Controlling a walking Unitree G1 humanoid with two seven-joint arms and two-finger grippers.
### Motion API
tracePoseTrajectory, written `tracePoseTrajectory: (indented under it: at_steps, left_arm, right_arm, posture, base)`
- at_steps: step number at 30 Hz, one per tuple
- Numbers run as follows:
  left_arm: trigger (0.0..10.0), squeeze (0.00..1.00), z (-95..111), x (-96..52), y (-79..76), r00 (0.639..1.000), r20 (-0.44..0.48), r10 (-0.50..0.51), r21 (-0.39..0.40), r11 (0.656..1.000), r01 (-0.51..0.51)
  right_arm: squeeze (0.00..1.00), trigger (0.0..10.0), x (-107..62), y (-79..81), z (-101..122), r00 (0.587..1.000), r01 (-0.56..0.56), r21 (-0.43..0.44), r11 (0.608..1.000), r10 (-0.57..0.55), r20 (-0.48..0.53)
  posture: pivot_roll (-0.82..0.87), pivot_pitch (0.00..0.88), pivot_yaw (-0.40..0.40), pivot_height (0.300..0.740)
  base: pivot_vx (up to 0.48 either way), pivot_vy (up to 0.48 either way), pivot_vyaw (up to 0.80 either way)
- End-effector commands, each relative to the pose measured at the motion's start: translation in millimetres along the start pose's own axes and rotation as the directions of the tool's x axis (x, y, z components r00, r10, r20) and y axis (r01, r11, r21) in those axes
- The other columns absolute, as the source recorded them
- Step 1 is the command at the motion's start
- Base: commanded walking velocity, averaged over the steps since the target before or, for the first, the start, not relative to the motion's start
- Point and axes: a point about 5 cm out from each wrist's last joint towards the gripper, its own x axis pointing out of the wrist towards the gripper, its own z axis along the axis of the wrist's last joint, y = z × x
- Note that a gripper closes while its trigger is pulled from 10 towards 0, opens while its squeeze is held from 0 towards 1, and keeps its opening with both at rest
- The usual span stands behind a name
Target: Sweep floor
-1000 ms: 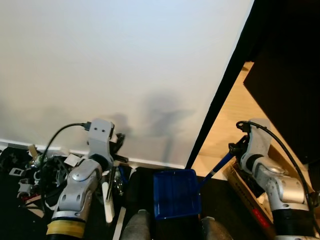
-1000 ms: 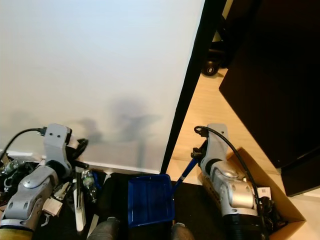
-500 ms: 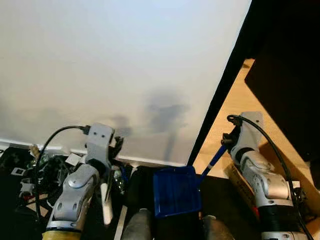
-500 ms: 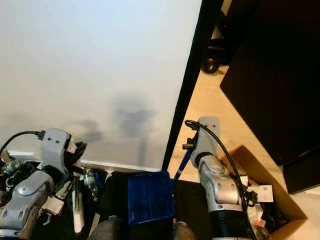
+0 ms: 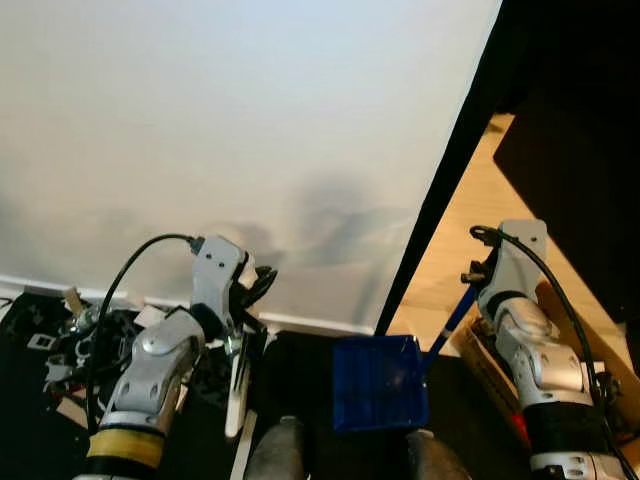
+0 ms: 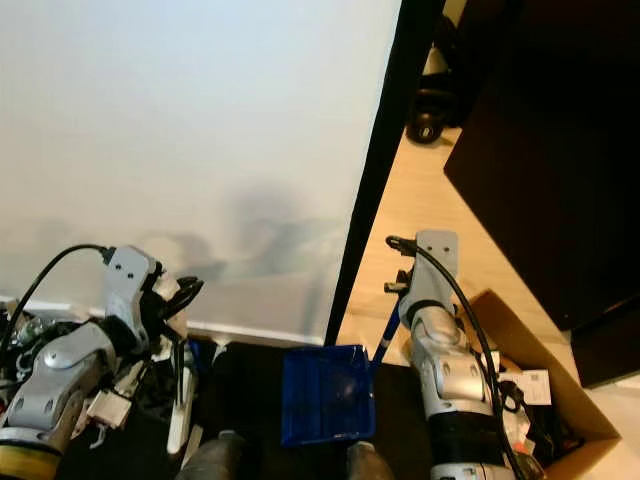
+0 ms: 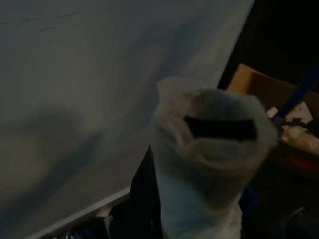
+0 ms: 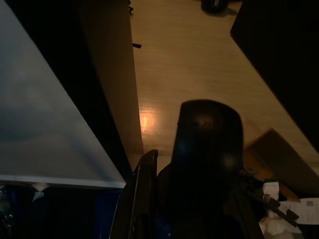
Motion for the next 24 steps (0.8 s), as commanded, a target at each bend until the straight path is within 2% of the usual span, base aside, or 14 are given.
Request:
tracePoseTrajectory:
  at_steps: [1,5,8,11,12,14,17,18,19,20,22,24]
  left_arm:
    - [10.0,0.0,-3,-2.2,-0.2,0.998,-0.016,-0.056,0.056,0.997,0.057]
    - [10.0,0.0,-11,-9.8,0.0,0.983,-0.077,-0.167,0.058,0.983,0.172]
    - [10.0,0.0,-13,-9.8,-0.8,0.972,-0.074,-0.222,0.075,0.971,0.227]
    - [10.0,0.0,-16,-6.4,-0.6,0.978,-0.068,-0.198,0.085,0.975,0.204]
    - [10.0,0.0,-22,-3.3,0.5,0.987,-0.048,-0.152,0.076,0.985,0.155]
    - [10.0,0.0,-25,-2.2,0.7,0.99,-0.039,-0.132,0.07,0.988,0.135]
    - [10.0,0.0,-32,0.8,-3.5,0.991,-0.041,-0.127,0.03,0.991,0.128]
    - [10.0,0.0,-34,3.1,-9.0,0.988,-0.033,-0.148,-0.01,0.989,0.148]
    - [10.0,0.0,-34,5.6,-14.3,0.986,-0.016,-0.167,-0.046,0.985,0.166]
    - [10.0,0.0,-29,11.6,-25.8,0.977,0.048,-0.209,-0.127,0.969,0.213]
    - [10.0,0.0,-22,14.8,-32.0,0.969,0.1,-0.228,-0.171,0.955,0.243]
    - [10.0,0.0,-19,15.8,-33.4,0.965,0.119,-0.233,-0.184,0.95,0.252]
  right_arm:
    - [0.0,10.0,-0.1,-2.3,-11,0.999,0.03,-0.028,0.999,-0.031,-0.021]
    - [0.0,10.0,1.7,5.6,-11,1.0,0.004,-0.023,1.0,-0.004,-0.016]
    - [0.0,10.0,4.1,6.7,-12,1.0,-0.001,-0.019,1.0,0.0,-0.019]
    - [0.0,10.0,5.9,5.2,-12,1.0,0.002,-0.017,1.0,-0.002,-0.018]
    - [0.0,10.0,7.4,2.1,-10,1.0,0.013,-0.014,1.0,-0.013,-0.01]
    - [0.0,10.0,7.9,0.6,-9,1.0,0.018,-0.012,1.0,-0.018,-0.007]
    - [0.0,10.0,8.6,-2.5,-9,1.0,0.028,-0.008,1.0,-0.028,-0.004]
    - [0.0,10.0,8.8,-3.0,-10,1.0,0.029,-0.009,1.0,-0.029,-0.005]
    - [0.0,10.0,8.8,-3.3,-10,1.0,0.029,-0.009,1.0,-0.029,-0.006]
    - [0.0,10.0,9.0,-3.5,-11,1.0,0.027,-0.011,1.0,-0.027,-0.007]
    - [0.0,10.0,9.2,-3.1,-12,1.0,0.023,-0.01,1.0,-0.024,-0.008]
    - [0.0,10.0,9.4,-3.0,-12,1.0,0.023,-0.009,1.0,-0.023,-0.007]
  posture:
    - [0.08,0.152,0.011,0.74]
    - [0.09,0.151,0.01,0.74]
    - [0.09,0.146,0.004,0.74]
    - [0.09,0.146,0.004,0.74]
    - [0.08,0.141,0.007,0.74]
    - [0.08,0.141,0.007,0.74]
    - [0.08,0.141,0.004,0.74]
    - [0.07,0.141,0.002,0.74]
    - [0.07,0.141,0.002,0.74]
    - [0.08,0.142,-0.003,0.74]
    - [0.08,0.144,-0.004,0.74]
    - [0.08,0.146,-0.005,0.74]
  base:
    - [0.0,0.0,0.0]
    - [0.0,0.0,0.0]
    - [0.0,0.0,0.0]
    - [0.0,0.0,0.0]
    - [0.0,0.0,0.0]
    - [0.0,0.0,0.0]
    - [0.0,0.0,0.0]
    - [0.0,0.0,0.0]
    - [0.0,0.0,0.0]
    - [0.0,0.0,0.0]
    - [0.0,0.0,0.0]
    - [0.0,0.0,0.0]
